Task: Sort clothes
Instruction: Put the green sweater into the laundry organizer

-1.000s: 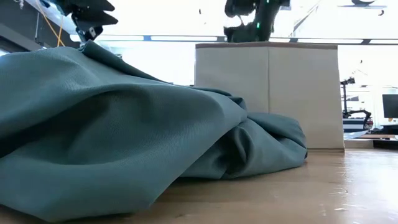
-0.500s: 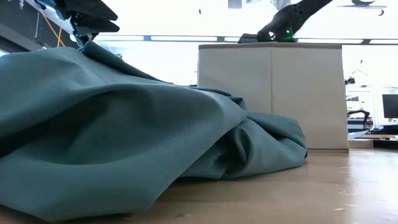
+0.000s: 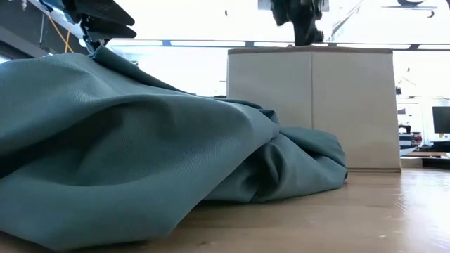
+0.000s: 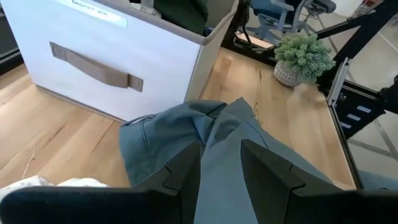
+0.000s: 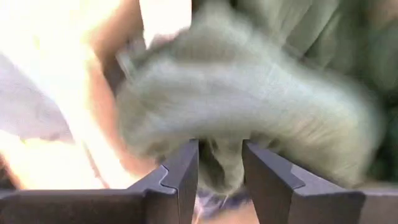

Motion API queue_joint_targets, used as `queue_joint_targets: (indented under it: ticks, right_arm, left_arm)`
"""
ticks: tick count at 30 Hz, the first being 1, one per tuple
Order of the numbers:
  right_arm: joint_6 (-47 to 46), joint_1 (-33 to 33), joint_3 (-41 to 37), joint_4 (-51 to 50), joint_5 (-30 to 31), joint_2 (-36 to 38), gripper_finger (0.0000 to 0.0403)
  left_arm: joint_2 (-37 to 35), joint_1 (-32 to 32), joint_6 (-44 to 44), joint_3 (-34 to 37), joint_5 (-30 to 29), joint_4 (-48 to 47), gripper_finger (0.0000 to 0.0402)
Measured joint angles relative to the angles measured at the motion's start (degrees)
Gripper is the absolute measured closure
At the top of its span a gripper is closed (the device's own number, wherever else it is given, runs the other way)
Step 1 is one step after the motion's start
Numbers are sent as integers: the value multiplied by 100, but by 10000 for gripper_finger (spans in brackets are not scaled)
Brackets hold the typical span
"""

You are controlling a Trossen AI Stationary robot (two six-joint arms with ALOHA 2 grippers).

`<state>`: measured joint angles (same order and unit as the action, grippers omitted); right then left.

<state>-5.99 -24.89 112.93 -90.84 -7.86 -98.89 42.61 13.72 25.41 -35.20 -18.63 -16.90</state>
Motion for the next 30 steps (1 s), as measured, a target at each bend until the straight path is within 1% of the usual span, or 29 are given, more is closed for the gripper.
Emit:
queue_joint_targets:
  ticks: [1,2,5,6,8,10,11,13,16,19,21,22,25,28,30]
  right_arm:
    - [30,82,213,85,207,15,281]
    - [90,169,351,277,541,48,281]
    - [63,340,419,1299,1763,160,281]
    - [-44,337,346,1652,2129,177,281]
    - [-279,250,75,2094,2633,175,281]
    - [-503,140,-414,2545,2776,170,281]
    - [-629,98,-756,2803,2704,173,281]
    - [-854,66,-1545,3334,2335,172,281]
    - [-1095,123,-3062,4286,1601,160,281]
    - [-1412,218,-4517,5534,1190,172,281]
    - [-1497,219,-5236,6308,880,209,281]
    - [-1499,193,-5453,6542,721,235,281]
    - [-1499,73,-5492,6523,334,294,281]
    - [-1540,42,-4908,5911,162,448,281]
    - [-1435,62,-4316,5405,109,586,281]
  left_arm:
    - [0,0,0,0,0,-3,289]
    - [0,0,0,0,-1,-3,289]
    - [0,0,-3,0,-7,-3,289]
    - [0,0,-3,0,-7,-5,289]
    - [0,0,-3,0,-9,-18,289]
    - [0,0,-1,0,-9,-40,289]
    - [0,0,-3,-1,-9,-51,289]
    - [0,0,2,-2,-9,-116,289]
    - [0,0,2,-2,-9,-192,289]
    - [0,0,4,-2,-9,-207,289]
    - [0,0,4,-2,-9,-211,289]
    - [0,0,4,-2,-9,-211,289]
    - [0,0,6,-2,-58,-220,289]
    - [0,0,7,-2,-161,-245,289]
    - [0,-2,8,-2,-167,-242,289]
